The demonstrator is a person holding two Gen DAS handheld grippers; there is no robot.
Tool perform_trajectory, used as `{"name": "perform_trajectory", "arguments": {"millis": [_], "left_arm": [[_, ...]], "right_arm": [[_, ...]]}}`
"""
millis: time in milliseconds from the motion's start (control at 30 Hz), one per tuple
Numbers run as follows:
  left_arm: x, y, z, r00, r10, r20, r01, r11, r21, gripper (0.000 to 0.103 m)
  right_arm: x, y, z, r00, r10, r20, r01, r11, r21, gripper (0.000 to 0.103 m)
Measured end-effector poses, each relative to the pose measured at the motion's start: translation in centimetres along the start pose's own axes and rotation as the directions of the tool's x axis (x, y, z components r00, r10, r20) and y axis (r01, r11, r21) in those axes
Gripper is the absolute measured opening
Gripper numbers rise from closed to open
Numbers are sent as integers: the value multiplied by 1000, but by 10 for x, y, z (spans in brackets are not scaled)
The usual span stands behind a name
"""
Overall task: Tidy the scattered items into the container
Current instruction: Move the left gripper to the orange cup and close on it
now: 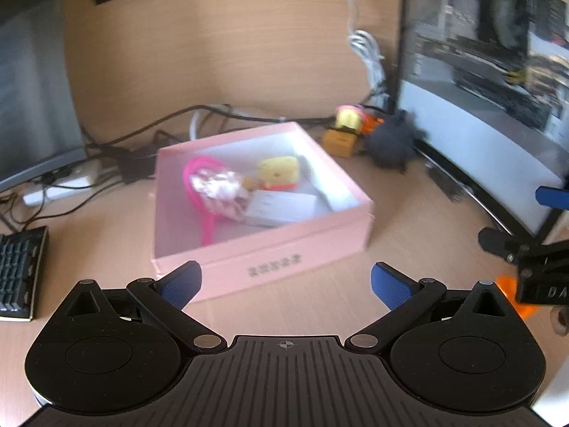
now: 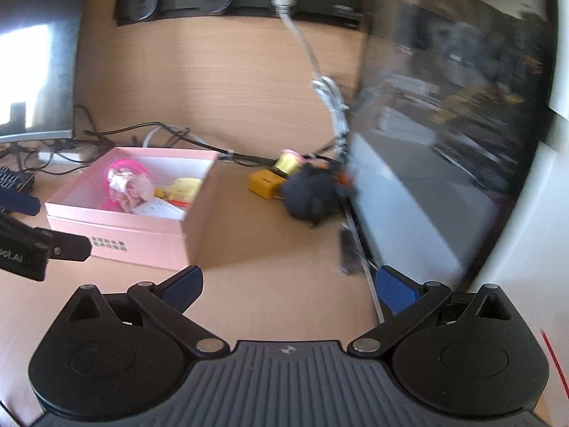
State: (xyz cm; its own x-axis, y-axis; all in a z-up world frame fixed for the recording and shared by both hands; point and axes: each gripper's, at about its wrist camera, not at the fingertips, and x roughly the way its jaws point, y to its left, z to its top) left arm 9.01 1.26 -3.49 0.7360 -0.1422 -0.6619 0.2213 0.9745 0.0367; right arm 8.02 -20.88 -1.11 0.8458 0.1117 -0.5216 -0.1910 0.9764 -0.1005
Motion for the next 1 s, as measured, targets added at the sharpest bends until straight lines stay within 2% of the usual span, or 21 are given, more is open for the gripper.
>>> {"name": "perform_trajectory", "arguments": {"millis": [100,200,267,400,500,700,800,900,967,1000], "left_arm": [[2,-12,-5,999,-28,-18,28,999,31,103],[3,-26,-8,996,-91,-21,92,994,61,103],[3,-37,-10,990,-139,-23,140,986,88,103],[6,-60,-10,975,-215,-59,222,963,154,103],[8,-83,-8,959,-270,-81,282,934,218,103],[26,-138,-12,931,-347,-116,366,873,322,103],[39,-163,-17,909,-387,-157,417,838,351,103],[50,-183,-25,906,-390,-166,423,807,411,103],[53,-190,-28,910,-387,-149,412,799,439,100],[54,-192,-29,910,-388,-147,411,796,445,82]], "right_arm": [[-11,-20,-14,999,-41,-28,43,996,72,103],[-17,-38,-31,992,-107,-69,115,984,135,103],[-18,-51,-43,984,-147,-103,165,968,191,103],[-21,-76,-62,972,-171,-163,215,923,319,103],[-30,-93,-69,965,-203,-165,252,889,382,103],[-49,-108,-80,940,-293,-175,339,860,381,103],[-56,-107,-88,929,-315,-193,367,849,381,103],[-66,-104,-96,920,-335,-205,389,846,365,103],[-70,-99,-97,915,-343,-212,399,848,350,103],[-73,-97,-98,914,-344,-215,400,850,343,103]]}}
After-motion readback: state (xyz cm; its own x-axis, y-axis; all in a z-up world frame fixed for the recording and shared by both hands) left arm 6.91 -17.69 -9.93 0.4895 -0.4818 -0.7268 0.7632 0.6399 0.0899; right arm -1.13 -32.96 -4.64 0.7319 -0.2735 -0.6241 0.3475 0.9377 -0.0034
